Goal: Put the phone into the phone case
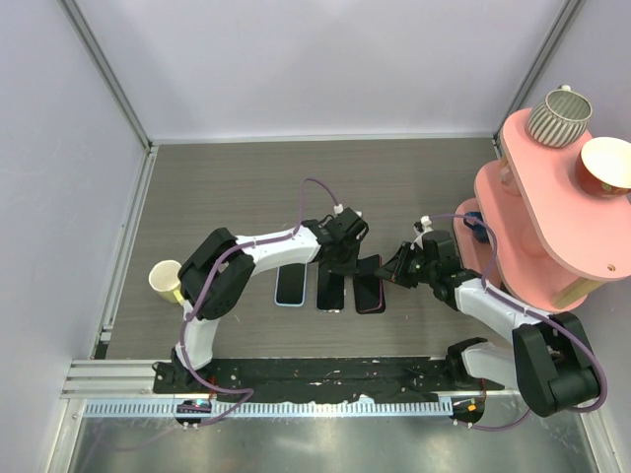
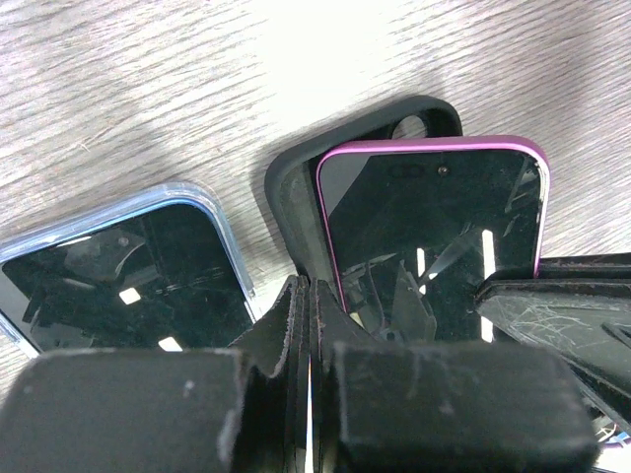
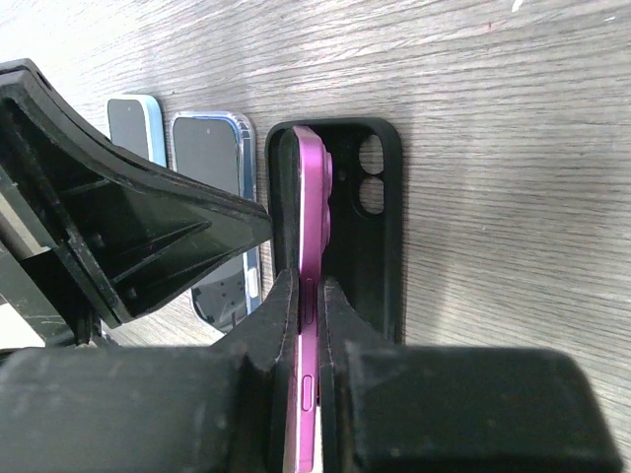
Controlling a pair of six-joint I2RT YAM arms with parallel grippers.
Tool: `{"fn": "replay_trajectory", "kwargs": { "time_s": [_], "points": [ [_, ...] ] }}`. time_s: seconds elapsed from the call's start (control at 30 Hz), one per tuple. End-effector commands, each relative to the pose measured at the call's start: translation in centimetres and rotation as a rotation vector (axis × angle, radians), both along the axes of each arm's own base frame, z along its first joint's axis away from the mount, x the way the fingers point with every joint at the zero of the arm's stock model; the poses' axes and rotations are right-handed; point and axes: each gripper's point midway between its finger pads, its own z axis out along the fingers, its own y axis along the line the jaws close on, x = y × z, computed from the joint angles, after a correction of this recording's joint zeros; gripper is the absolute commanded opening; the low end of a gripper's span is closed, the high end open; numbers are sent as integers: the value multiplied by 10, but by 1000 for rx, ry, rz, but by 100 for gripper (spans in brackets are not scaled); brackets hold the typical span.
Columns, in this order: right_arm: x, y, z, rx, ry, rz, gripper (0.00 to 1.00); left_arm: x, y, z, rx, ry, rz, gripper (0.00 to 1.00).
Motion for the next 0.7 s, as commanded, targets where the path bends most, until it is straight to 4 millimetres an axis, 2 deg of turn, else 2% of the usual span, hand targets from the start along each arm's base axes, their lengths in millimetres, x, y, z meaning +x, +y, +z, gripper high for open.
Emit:
{"fn": "replay_trajectory", "kwargs": {
  "time_s": [0.0, 0.17, 0.4, 0.67],
  "points": [
    [-15, -15, -28, -112, 65, 20, 1, 3, 12, -16, 68, 5, 10, 0],
    [-15, -19, -31, -129, 69, 2, 1, 3, 16, -17, 64, 2, 11, 0],
    [-11, -24, -24, -141, 44, -27, 1, 13, 17, 11, 53, -67, 32, 0],
    [-14, -24, -28, -146, 61, -17, 1, 16, 23, -2, 113, -56, 44, 0]
  ]
}}
